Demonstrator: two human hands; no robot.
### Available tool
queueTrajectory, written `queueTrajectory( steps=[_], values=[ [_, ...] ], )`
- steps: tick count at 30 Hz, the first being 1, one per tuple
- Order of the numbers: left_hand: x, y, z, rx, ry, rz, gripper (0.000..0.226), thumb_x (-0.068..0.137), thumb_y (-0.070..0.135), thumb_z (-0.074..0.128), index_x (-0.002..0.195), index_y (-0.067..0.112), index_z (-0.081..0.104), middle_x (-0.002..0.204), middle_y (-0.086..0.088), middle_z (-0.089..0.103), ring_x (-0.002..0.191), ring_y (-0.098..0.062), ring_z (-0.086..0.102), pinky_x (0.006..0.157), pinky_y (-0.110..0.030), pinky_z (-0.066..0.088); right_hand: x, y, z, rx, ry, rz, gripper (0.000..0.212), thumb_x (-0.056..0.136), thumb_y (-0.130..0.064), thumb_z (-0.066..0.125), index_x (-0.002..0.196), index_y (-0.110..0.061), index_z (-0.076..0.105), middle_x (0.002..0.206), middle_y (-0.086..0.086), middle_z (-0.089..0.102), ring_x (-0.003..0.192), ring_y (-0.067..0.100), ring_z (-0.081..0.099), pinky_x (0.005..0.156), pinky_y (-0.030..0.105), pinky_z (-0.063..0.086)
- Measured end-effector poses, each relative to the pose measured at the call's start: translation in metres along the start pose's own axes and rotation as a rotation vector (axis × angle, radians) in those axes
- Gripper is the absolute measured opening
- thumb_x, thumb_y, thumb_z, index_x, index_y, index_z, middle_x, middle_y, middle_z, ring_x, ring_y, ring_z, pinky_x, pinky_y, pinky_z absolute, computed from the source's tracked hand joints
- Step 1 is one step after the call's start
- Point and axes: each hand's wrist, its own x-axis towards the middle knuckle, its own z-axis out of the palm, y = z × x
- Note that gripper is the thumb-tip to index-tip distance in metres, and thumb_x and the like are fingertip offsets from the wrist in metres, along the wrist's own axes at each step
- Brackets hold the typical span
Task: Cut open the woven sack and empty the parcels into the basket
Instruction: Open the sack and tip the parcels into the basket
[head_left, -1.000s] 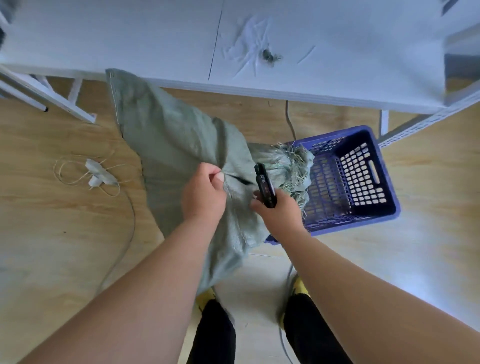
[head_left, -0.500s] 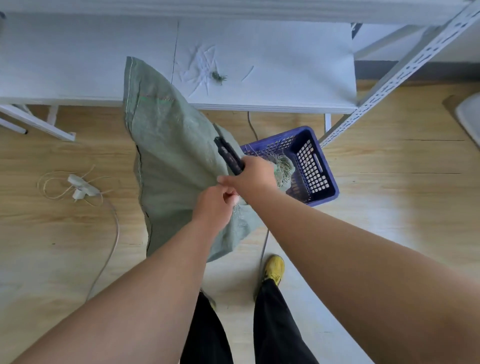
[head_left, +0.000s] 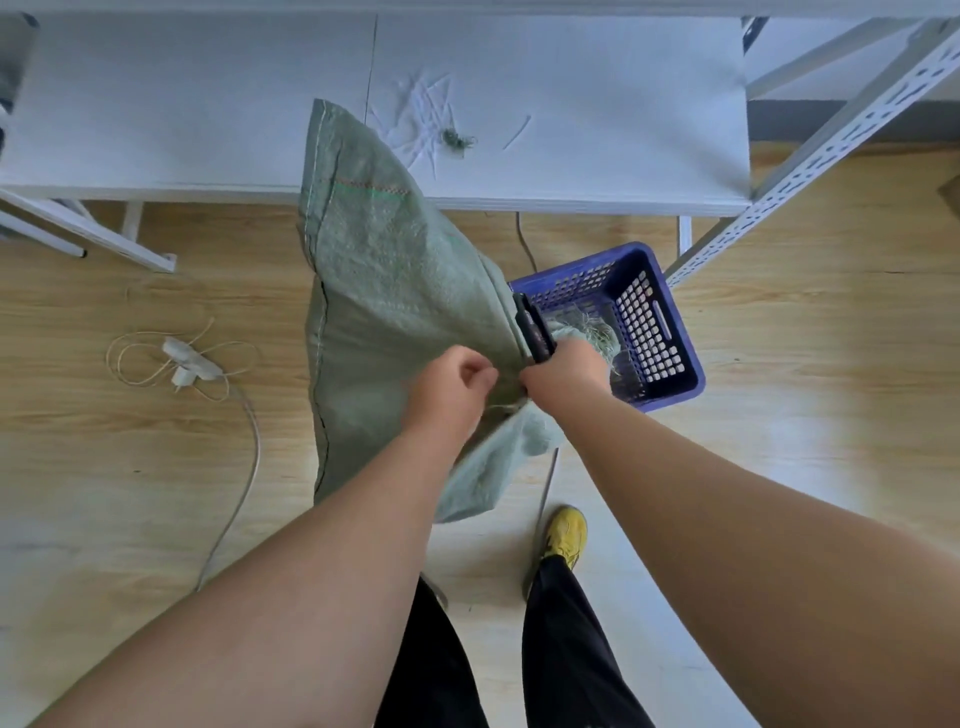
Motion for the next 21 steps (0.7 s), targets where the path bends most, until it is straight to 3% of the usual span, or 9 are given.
queueTrajectory(
  steps=[3, 6, 9, 14, 17, 21],
  values=[
    [0.019, 0.011, -0.029, 0.033, 0.415, -0.150, 0.052, 0.087, 0.031, 0.067, 0.132, 0.018, 0.045, 0.134, -0.003, 0.048, 0.123, -0.020, 0.047, 0.094, -0.034, 0.042, 0.002, 0.019, -0.004, 0.001, 0.034, -0.005, 0.014, 0.082, -0.017, 0.062, 0.095, -0.013, 0.058, 0.074, 0.004, 0.055, 0.070, 0.025, 0.055, 0.059, 0.028, 0.041],
    [0.046, 0.014, -0.048, 0.072, 0.484, -0.247, 0.087, 0.083, 0.036, 0.070, 0.149, 0.013, 0.019, 0.156, -0.009, 0.020, 0.143, -0.026, 0.021, 0.112, -0.042, 0.031, 0.004, 0.043, -0.013, -0.033, 0.081, 0.038, 0.016, 0.082, -0.019, 0.064, 0.094, -0.011, 0.057, 0.071, 0.004, 0.053, 0.077, 0.029, 0.057, 0.062, 0.030, 0.042],
    [0.077, 0.019, -0.062, 0.137, 0.469, -0.189, 0.100, 0.081, 0.042, 0.072, 0.152, 0.013, 0.007, 0.158, -0.008, 0.019, 0.145, -0.028, 0.019, 0.117, -0.041, 0.024, 0.007, 0.063, -0.021, -0.025, 0.097, 0.083, 0.017, 0.082, -0.019, 0.064, 0.095, -0.009, 0.059, 0.075, 0.007, 0.058, 0.073, 0.028, 0.058, 0.058, 0.030, 0.042],
    [0.109, 0.054, -0.060, 0.048, 0.178, -0.231, 0.094, 0.084, 0.040, 0.069, 0.153, 0.021, 0.008, 0.152, -0.007, 0.035, 0.136, -0.031, 0.039, 0.106, -0.040, 0.036, 0.008, 0.079, -0.021, -0.026, 0.097, 0.103, 0.015, 0.083, -0.018, 0.064, 0.096, -0.012, 0.058, 0.075, 0.004, 0.057, 0.062, 0.018, 0.052, 0.048, 0.026, 0.036],
    [0.114, 0.059, -0.047, 0.156, 0.148, -0.219, 0.073, 0.084, 0.036, 0.069, 0.145, 0.024, 0.033, 0.142, -0.007, 0.044, 0.124, -0.030, 0.050, 0.096, -0.036, 0.043, 0.008, 0.088, -0.022, -0.027, 0.091, 0.125, 0.013, 0.083, -0.018, 0.063, 0.095, -0.015, 0.058, 0.075, 0.003, 0.057, 0.068, 0.023, 0.056, 0.053, 0.027, 0.039],
    [0.114, 0.060, -0.034, 0.203, 0.138, -0.137, 0.041, 0.082, 0.035, 0.071, 0.119, 0.028, 0.058, 0.128, -0.003, 0.045, 0.110, -0.024, 0.053, 0.090, -0.031, 0.045, 0.007, 0.106, -0.030, -0.022, 0.090, 0.180, 0.015, 0.083, -0.015, 0.061, 0.098, -0.015, 0.061, 0.074, 0.002, 0.058, 0.069, 0.024, 0.056, 0.052, 0.027, 0.038]
  ],
)
